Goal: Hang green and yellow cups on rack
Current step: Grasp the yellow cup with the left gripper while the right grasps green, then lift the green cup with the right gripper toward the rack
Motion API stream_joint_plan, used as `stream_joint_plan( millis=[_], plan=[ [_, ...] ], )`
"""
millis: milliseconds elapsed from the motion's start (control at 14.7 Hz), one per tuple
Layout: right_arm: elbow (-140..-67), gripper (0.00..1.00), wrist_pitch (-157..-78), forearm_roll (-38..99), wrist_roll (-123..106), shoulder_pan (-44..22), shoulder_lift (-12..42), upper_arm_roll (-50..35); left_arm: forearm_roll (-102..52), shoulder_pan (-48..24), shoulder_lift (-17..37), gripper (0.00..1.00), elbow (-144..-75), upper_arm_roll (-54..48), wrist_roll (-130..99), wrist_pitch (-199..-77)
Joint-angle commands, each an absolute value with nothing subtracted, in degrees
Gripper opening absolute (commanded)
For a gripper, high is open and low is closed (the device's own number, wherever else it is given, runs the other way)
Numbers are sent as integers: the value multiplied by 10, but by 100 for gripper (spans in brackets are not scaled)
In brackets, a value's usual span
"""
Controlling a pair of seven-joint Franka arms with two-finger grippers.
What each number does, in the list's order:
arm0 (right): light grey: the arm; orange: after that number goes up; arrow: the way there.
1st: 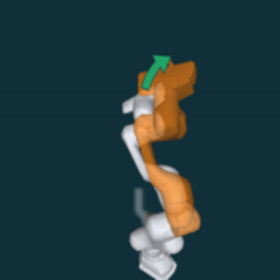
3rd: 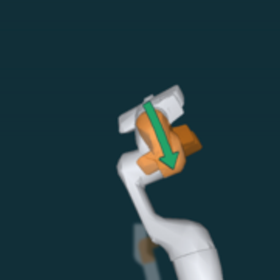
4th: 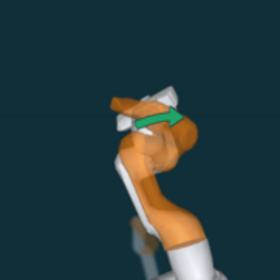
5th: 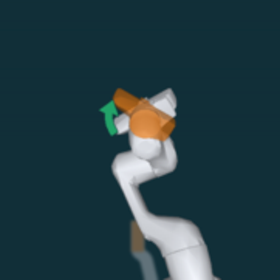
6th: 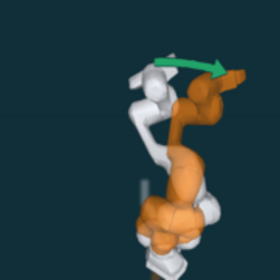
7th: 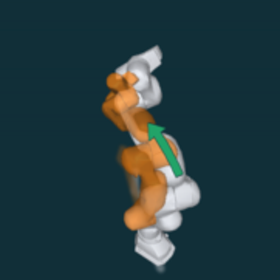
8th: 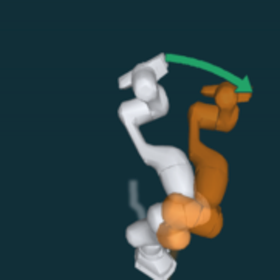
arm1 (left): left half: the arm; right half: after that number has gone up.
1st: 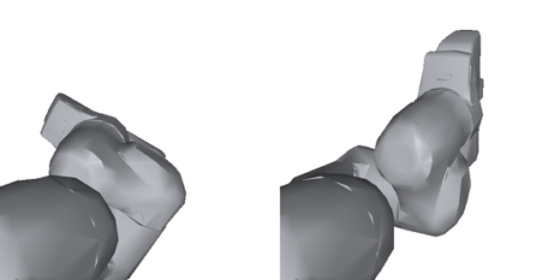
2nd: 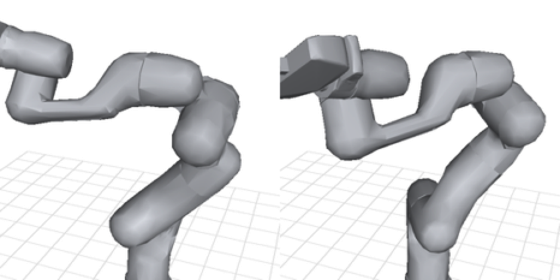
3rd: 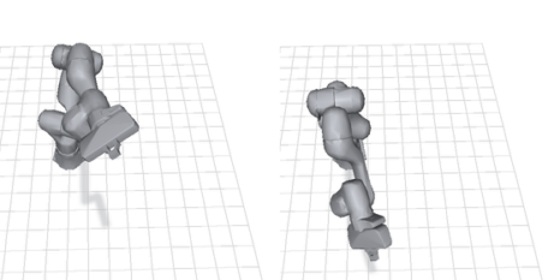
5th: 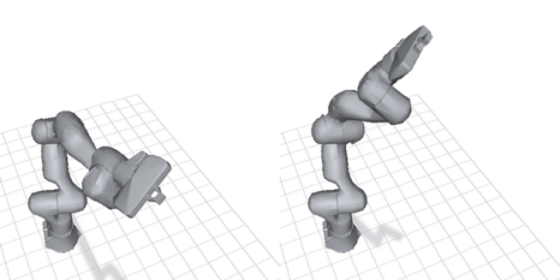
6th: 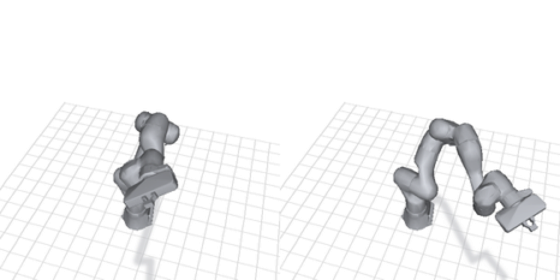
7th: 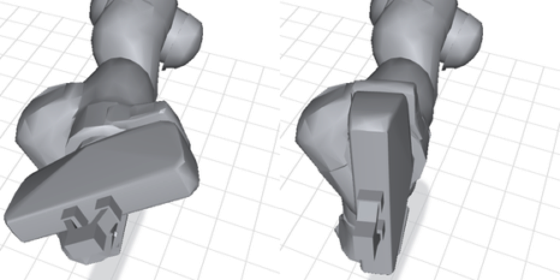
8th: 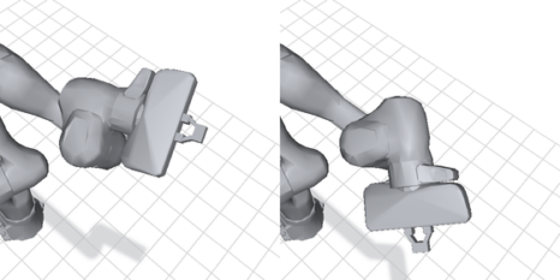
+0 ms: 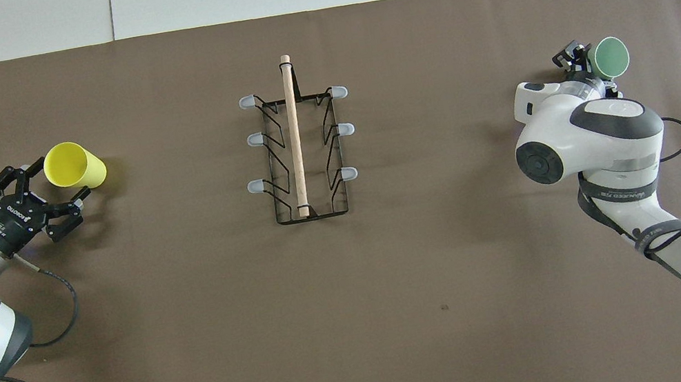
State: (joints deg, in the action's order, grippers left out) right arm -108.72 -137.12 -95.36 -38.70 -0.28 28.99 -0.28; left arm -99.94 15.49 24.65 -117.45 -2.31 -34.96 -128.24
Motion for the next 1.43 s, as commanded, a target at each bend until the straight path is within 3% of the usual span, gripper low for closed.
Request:
stream_joint_plan(
  millis=[0, 408, 953, 1021, 1157, 1225, 1293, 1361],
  plan=[
    [-1100, 0, -1384, -974, -369, 7, 285, -8, -1020, 138, 251, 100, -1171, -18, -336, -1300],
    [-1099, 0, -1390, -944, -369, 10, 264, -11, -1024, 127, 252, 100, -1171, -18, -330, -1311],
    [-1118, 0, -1399, -697, -431, -12, 189, -13, -1042, 109, 256, 100, -1173, -18, -309, -1332],
    [-1119, 0, -1394, -650, -432, -21, 177, -23, -1043, 108, 256, 95, -1173, -18, -309, -1332],
    [-1111, 0, -1344, -532, -432, -39, 157, -44, -1043, 105, 257, 79, -1172, -18, -309, -1341],
    [-1100, 0, -1307, -455, -431, -47, 146, -59, -1043, 102, 258, 57, -1172, -18, -308, -1344],
    [-1081, 0, -1271, -371, -429, -53, 135, -75, -1042, 101, 259, 1, -1172, -17, -305, -1345],
    [-1062, 0, -1245, -299, -427, -55, 126, -90, -1041, 101, 259, 0, -1169, -17, -281, -1346]
  ],
)
